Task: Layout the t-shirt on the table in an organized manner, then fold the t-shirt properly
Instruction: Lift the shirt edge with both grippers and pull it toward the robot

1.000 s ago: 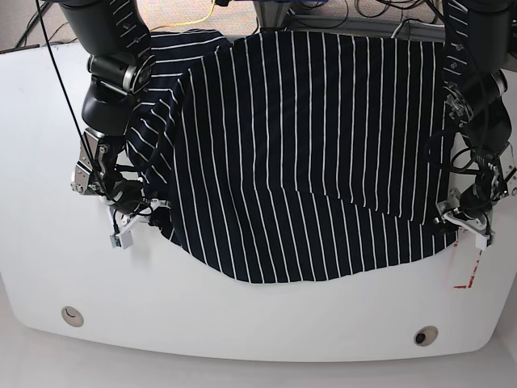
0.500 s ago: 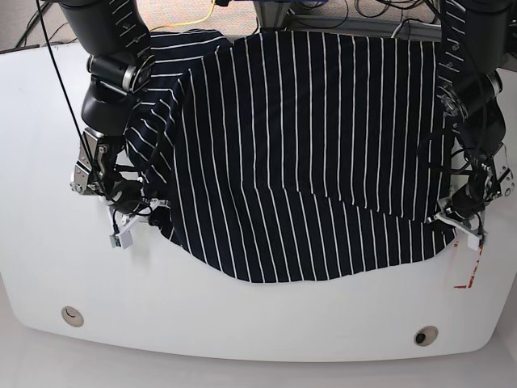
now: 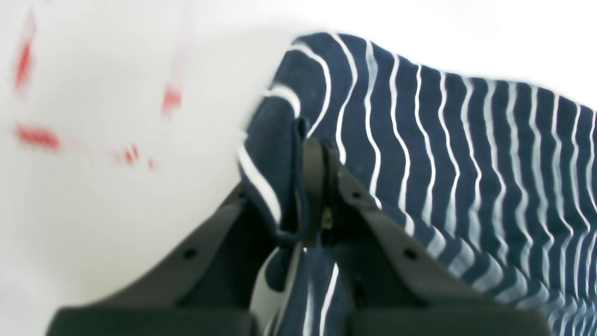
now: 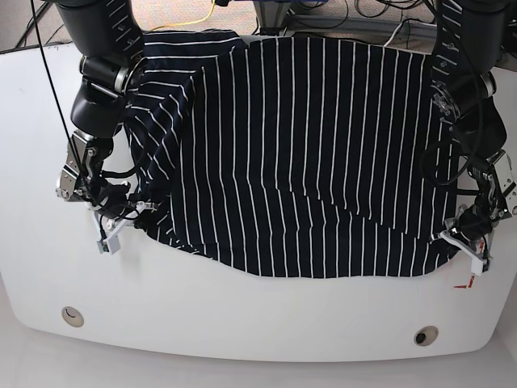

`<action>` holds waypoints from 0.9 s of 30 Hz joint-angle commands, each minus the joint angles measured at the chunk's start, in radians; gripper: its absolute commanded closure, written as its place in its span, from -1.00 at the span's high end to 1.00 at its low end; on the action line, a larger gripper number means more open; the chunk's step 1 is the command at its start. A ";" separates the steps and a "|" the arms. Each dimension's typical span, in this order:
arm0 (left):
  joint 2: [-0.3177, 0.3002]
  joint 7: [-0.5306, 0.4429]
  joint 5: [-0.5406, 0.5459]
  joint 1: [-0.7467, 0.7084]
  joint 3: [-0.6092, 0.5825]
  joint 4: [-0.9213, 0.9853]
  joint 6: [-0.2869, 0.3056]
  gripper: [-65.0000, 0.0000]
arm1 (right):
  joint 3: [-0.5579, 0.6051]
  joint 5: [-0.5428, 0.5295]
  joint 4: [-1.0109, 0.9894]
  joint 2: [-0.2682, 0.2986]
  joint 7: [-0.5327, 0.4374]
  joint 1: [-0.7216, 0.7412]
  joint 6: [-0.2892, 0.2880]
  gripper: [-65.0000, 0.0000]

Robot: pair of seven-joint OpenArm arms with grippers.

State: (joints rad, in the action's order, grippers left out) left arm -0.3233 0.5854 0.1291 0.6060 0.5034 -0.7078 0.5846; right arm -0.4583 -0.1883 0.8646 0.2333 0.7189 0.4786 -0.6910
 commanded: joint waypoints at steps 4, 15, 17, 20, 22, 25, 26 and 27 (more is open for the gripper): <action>0.005 0.089 0.014 0.032 0.002 -0.257 0.005 -1.00 | -0.003 -0.027 0.147 0.059 0.052 0.044 -0.007 -1.00; 0.045 0.285 0.014 0.019 0.002 -0.605 0.064 -1.00 | -0.004 -0.027 0.264 0.153 0.176 0.144 -0.007 -1.00; 0.046 0.299 0.014 0.019 0.001 -0.645 0.073 -1.00 | -0.004 -0.027 0.272 0.165 0.189 0.159 -0.007 -1.00; 0.056 0.305 0.014 0.018 0.001 -0.689 0.082 -1.00 | -0.004 -0.027 0.276 0.183 0.206 0.188 -0.007 -1.00; 0.059 0.305 0.014 0.018 0.001 -0.708 0.082 -1.00 | -0.004 -0.027 0.281 0.191 0.219 0.200 -0.007 -1.00; 0.059 0.305 0.014 0.016 -0.001 -0.726 0.082 -1.00 | -0.004 -0.027 0.281 0.197 0.241 0.225 -0.007 -1.00; 0.059 0.305 0.014 0.016 -0.007 -0.726 0.082 -1.00 | -0.004 -0.027 0.281 0.200 0.244 0.233 -0.007 -1.00; 0.059 0.305 0.014 0.016 -0.013 -0.726 0.082 -1.00 | -0.004 -0.027 0.281 0.203 0.247 0.240 -0.007 -1.00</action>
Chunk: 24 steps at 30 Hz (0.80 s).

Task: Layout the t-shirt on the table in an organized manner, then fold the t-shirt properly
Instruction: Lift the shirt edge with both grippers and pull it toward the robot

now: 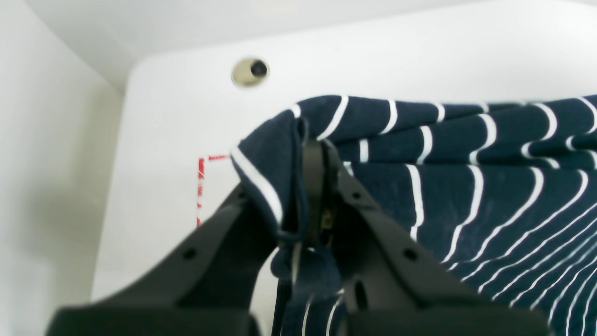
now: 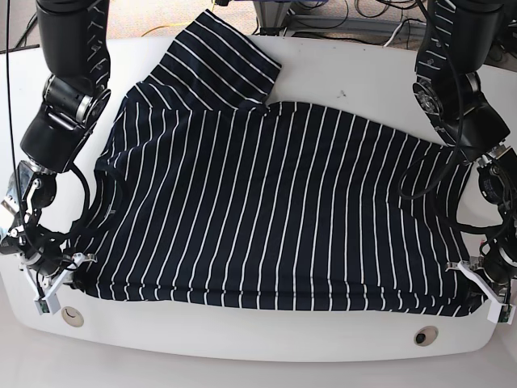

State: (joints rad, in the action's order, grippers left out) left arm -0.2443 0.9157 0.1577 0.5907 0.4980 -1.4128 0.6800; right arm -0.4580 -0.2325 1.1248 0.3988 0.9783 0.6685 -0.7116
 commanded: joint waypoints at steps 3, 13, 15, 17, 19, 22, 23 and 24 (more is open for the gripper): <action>-0.022 -0.025 -0.014 0.031 -0.028 -0.012 -0.013 -1.00 | -0.003 0.028 0.014 0.039 -0.011 0.061 0.014 -1.00; -0.022 -0.025 -0.014 0.036 -0.034 -0.062 -0.013 -1.00 | 0.075 0.018 0.019 0.038 -0.011 0.075 0.014 -1.00; -0.020 -0.025 -0.014 0.044 -0.035 -0.086 -0.013 -1.00 | 0.077 0.018 0.019 0.038 -0.011 0.092 0.014 -1.00; -0.020 -0.024 -0.014 0.068 -0.035 -0.112 -0.013 -1.00 | 0.080 0.023 0.019 0.038 -0.011 0.112 0.014 -1.00; -0.020 -0.005 -0.014 0.099 -0.035 -0.124 -0.013 -1.00 | 0.081 0.026 0.018 0.038 -0.011 0.145 0.014 -1.00; -0.020 0.056 -0.014 0.163 -0.035 -0.127 -0.013 -1.00 | 0.083 0.026 0.014 0.044 -0.008 0.204 0.014 -1.00; -0.020 0.075 -0.014 0.185 -0.035 -0.127 -0.013 -1.00 | 0.083 0.028 0.014 0.050 -0.008 0.221 0.014 -1.00; -0.020 0.098 -0.014 0.216 -0.035 -0.127 -0.013 -1.00 | 0.090 0.028 0.014 0.062 -0.005 0.248 0.014 -1.00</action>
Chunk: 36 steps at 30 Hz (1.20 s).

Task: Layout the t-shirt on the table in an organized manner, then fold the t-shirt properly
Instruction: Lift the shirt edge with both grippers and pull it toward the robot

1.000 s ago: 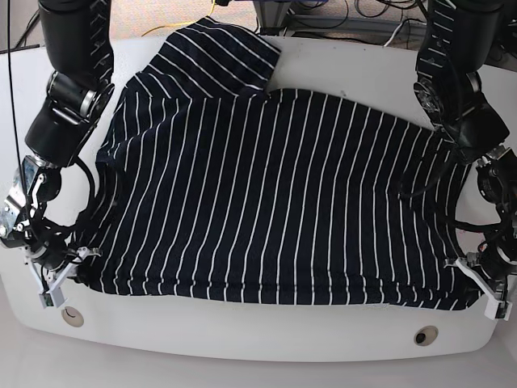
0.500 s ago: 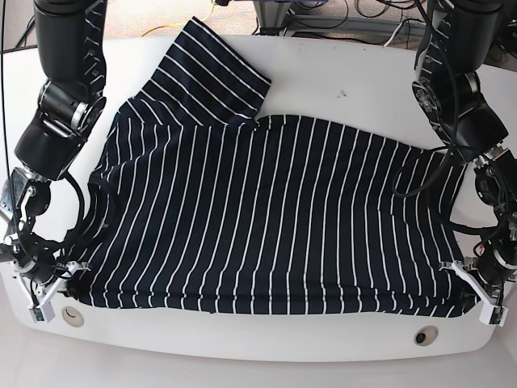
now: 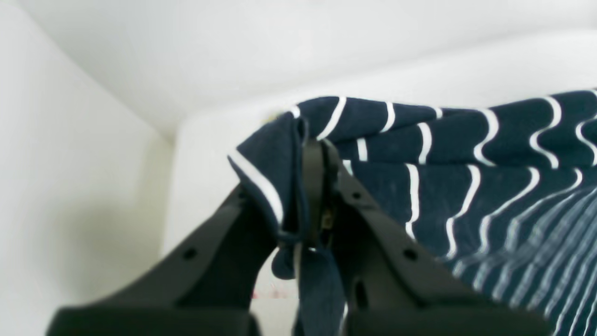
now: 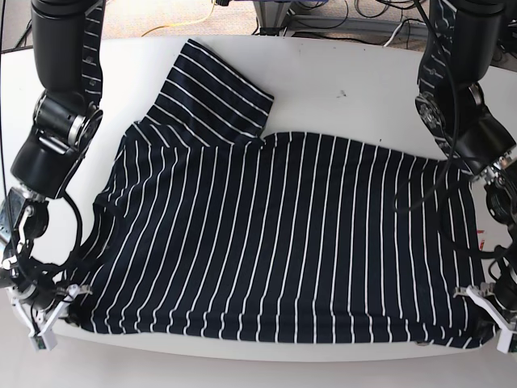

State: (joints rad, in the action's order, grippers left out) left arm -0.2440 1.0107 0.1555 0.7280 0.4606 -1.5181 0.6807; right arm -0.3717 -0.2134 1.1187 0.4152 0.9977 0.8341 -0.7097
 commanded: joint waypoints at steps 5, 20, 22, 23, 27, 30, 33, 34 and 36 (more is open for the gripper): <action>-0.021 0.049 -0.012 0.198 0.002 -0.026 -0.019 -1.00 | 0.093 0.007 0.019 0.073 0.013 0.222 0.012 -1.00; -0.024 0.191 -0.017 0.603 -0.052 -0.089 -0.022 -1.00 | 0.307 0.007 0.018 0.110 0.072 0.638 0.012 -1.00; -0.024 0.195 -0.017 0.657 -0.075 -0.088 -0.022 -1.00 | 0.319 0.007 0.018 0.118 0.094 0.684 0.012 -1.00; -0.024 0.195 -0.017 0.674 -0.082 -0.088 -0.022 -1.00 | 0.322 0.001 0.018 0.123 0.102 0.698 0.012 -1.00; -0.025 0.237 -0.015 0.736 -0.115 -0.088 -0.019 -1.00 | 0.339 -0.002 0.025 0.130 0.149 0.724 0.012 -1.00; -0.025 0.285 -0.012 0.749 -0.116 -0.091 -0.014 -1.00 | 0.342 -0.002 0.027 0.130 0.175 0.724 0.012 -1.00; -0.025 0.317 -0.012 0.730 -0.115 -0.100 -0.014 -1.00 | 0.340 -0.002 0.045 0.141 0.200 0.724 0.012 -1.00; -0.025 0.325 -0.012 0.720 -0.113 -0.104 -0.014 -1.00 | 0.340 -0.002 0.057 0.149 0.207 0.715 0.012 -1.00; -0.025 0.334 -0.010 0.683 -0.110 -0.124 -0.014 -1.00 | 0.334 -0.002 0.097 0.156 0.231 0.653 0.012 -1.00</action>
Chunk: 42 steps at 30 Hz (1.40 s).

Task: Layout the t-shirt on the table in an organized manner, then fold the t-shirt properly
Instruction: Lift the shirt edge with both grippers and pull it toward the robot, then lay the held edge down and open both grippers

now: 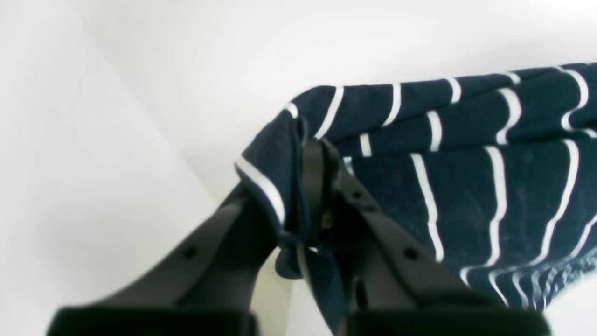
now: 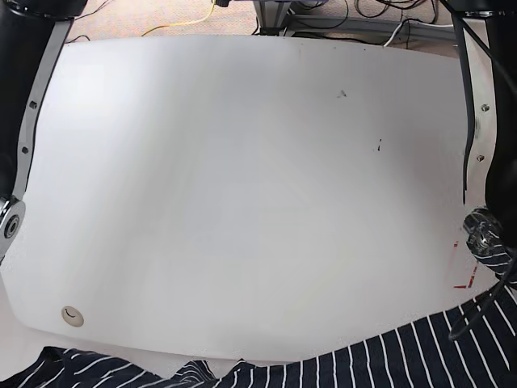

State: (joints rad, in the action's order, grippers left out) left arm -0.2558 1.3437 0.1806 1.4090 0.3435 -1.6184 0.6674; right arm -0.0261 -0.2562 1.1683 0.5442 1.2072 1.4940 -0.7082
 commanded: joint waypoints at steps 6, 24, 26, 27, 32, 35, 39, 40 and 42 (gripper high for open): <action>-0.012 0.003 -0.033 -0.190 0.056 -0.116 0.007 -1.00 | -0.143 0.041 0.256 0.024 0.090 -0.261 0.010 -1.00; -0.009 0.000 0.310 -1.054 0.305 -0.270 0.031 -1.00 | -0.467 0.041 0.770 -0.177 0.099 -1.179 0.010 -1.00; -0.009 0.000 0.351 -1.141 0.326 -0.270 0.031 -1.00 | -0.487 0.041 0.793 -0.198 0.087 -1.249 0.010 -1.00; -0.009 -0.002 0.369 -1.186 0.337 -0.270 0.031 -1.00 | -0.498 0.041 0.803 -0.207 0.078 -1.286 0.010 -1.00; -0.012 -0.002 0.419 -1.355 0.385 -0.270 0.031 -1.00 | -0.525 0.041 0.804 -0.237 0.036 -1.427 0.010 -1.00; -0.012 -0.002 0.420 -1.428 0.409 -0.270 0.031 -1.00 | -0.541 0.041 0.804 -0.258 0.007 -1.495 0.010 -1.00; -0.013 -0.002 0.420 -1.516 0.417 -0.268 0.031 -1.00 | -0.550 0.041 0.804 -0.283 -0.013 -1.567 0.010 -1.00; -0.013 -0.002 0.420 -1.534 0.417 -0.268 0.031 -1.00 | -0.550 0.041 0.804 -0.287 -0.013 -1.582 0.010 -1.00; -0.024 -0.003 0.420 -1.569 0.417 -0.268 0.031 -1.00 | -0.550 0.041 0.804 -0.298 -0.014 -1.611 0.010 -1.00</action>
State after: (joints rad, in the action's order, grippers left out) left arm -0.2489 1.3613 0.6033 -0.1452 0.7528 -1.8690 0.6975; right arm -0.5678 -0.2325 1.9541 0.2352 1.2110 -0.1101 -0.7055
